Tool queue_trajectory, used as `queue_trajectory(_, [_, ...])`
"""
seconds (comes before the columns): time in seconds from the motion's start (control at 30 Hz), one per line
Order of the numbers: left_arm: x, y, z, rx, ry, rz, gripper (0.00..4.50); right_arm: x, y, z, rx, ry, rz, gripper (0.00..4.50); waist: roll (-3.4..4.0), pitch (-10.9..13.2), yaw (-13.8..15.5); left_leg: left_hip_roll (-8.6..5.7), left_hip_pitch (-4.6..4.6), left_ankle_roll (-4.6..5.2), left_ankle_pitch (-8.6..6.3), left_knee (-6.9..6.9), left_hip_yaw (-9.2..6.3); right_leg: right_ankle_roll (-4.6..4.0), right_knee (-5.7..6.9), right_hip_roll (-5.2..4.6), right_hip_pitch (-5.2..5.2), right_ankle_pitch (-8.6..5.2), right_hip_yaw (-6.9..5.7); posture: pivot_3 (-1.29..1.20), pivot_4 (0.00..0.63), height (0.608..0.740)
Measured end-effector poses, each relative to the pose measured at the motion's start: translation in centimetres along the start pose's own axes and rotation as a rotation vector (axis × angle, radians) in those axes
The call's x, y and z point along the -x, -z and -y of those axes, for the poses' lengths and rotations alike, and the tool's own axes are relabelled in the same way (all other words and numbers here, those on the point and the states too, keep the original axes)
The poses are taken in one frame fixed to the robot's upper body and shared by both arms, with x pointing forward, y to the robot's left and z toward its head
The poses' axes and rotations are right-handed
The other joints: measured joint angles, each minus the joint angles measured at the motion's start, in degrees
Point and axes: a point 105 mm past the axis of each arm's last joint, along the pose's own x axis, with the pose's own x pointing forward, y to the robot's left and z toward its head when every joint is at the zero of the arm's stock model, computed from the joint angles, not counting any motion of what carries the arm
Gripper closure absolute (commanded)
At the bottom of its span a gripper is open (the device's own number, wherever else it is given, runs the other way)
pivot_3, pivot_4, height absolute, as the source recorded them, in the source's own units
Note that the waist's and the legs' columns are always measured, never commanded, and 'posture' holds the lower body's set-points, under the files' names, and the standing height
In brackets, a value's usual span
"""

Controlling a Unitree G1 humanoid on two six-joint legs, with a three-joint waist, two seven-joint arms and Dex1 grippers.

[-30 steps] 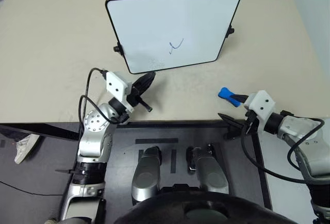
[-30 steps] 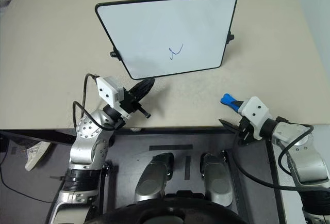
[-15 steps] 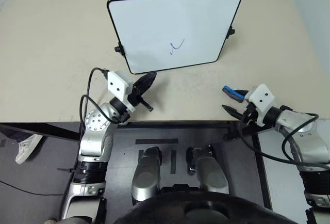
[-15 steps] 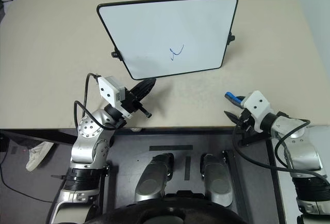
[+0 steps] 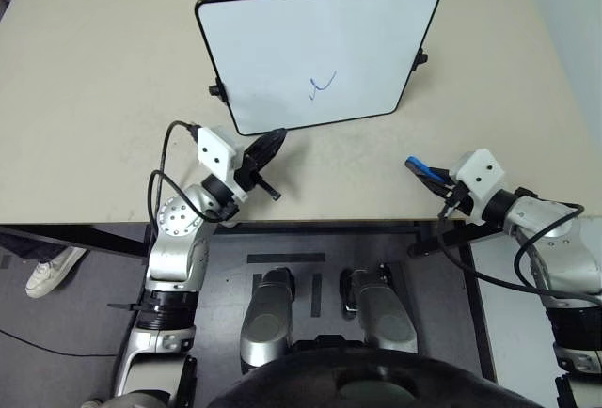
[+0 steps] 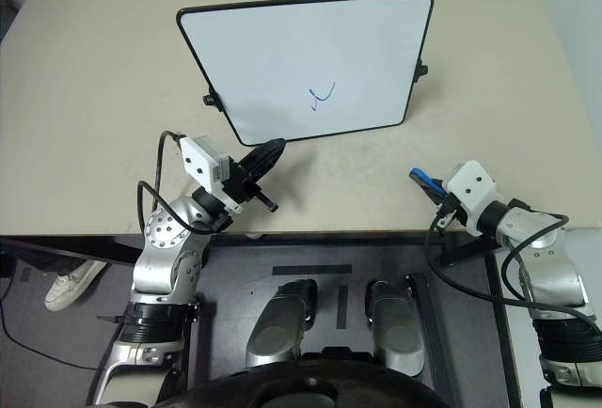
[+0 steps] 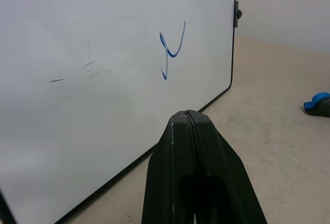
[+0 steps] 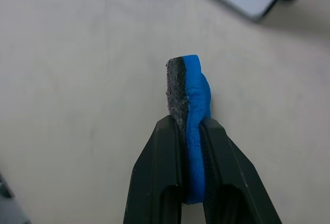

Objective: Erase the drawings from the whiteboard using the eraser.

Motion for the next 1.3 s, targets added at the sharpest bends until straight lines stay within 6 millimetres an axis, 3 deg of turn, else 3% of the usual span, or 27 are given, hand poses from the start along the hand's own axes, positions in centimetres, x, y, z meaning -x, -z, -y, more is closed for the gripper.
queue_trajectory(0.13, [-0.5, -0.4, -0.1, -0.01, 0.005, 0.018, 4.5, -3.2, -7.4, 0.2, 0.234, 0.015, 0.275, 4.37, 0.0, 0.0, -0.61, 0.05, 0.09, 0.02, 0.04, -0.01, -0.05, -0.06, 0.01, 0.07, 0.02, 0.05, 0.0, 0.0, 0.15, 0.74])
queue_trajectory(0.2, [-0.6, -0.5, -0.2, -0.012, 0.005, 0.022, 4.5, -4.7, -9.5, 0.5, 0.373, 0.05, 0.346, 4.37, 0.0, 0.0, -0.52, 0.06, 0.1, 0.04, 0.02, -0.01, -0.13, -0.15, 0.01, 0.05, 0.02, 0.1, -0.01, 0.0, 0.15, 0.74])
queue_trajectory(0.23, [-0.5, -0.5, -0.3, -0.012, 0.002, 0.02, 4.5, -5.5, -9.8, 0.6, 0.438, 0.068, 0.358, 4.37, 0.0, 0.0, -0.3, 0.06, 0.08, 0.06, 0.01, -0.02, -0.16, -0.62, 0.01, 0.03, 0.02, 0.38, -0.01, 0.0, 0.15, 0.74])
queue_trajectory(0.43, [-0.5, -0.5, -0.4, -0.016, -0.008, 0.024, 4.5, -9.4, -9.1, -0.1, 0.674, 0.098, 0.395, 4.37, 0.01, 0.0, 0.31, 0.06, -0.28, 0.04, -0.16, -0.03, -0.11, -0.73, 0.01, -0.12, -0.46, 0.54, -0.09, 0.0, 0.15, 0.74])
queue_trajectory(0.57, [-0.4, -0.4, -0.4, -0.016, -0.014, 0.021, 4.5, -11.2, -8.9, 0.8, 0.84, 0.16, 0.386, 4.37, 0.01, 0.0, 0.15, 0.07, -0.35, 0.04, -0.16, -0.03, -0.12, -0.72, 0.02, -0.14, -0.58, 0.73, -0.11, 0.0, 0.15, 0.74])
queue_trajectory(0.7, [-0.3, -0.4, -0.6, -0.018, -0.026, 0.021, 4.5, -12.5, -8.0, 0.8, 0.865, 0.16, 0.384, 4.37, 0.02, 0.01, 0.05, 0.07, -0.29, 0.08, -0.13, -0.03, -0.14, -0.97, 0.02, -0.14, -0.57, 0.9, -0.08, 0.0, 0.15, 0.74])
queue_trajectory(0.97, [-0.2, -0.5, -0.6, -0.023, -0.032, 0.021, 4.5, -13.8, -4.2, -0.8, 0.835, 0.058, 0.296, 4.37, 0.04, 0.02, -0.13, 0.08, -0.25, -0.62, -0.44, -0.04, -0.14, -1.1, 0.01, -0.14, -0.64, 1.39, -0.07, 0.0, 0.15, 0.74])
queue_trajectory(1.3, [-0.3, -0.6, -0.6, -0.029, -0.028, 0.022, 4.5, -13.4, -6.9, 0.8, 0.948, 0.217, 0.396, 4.37, 0.1, 0.06, -0.19, 0.09, -0.76, -0.04, 0.0, -0.04, -0.13, -1.01, 0.0, -0.14, -1.29, 1.47, -0.07, 0.0, 0.15, 0.74])
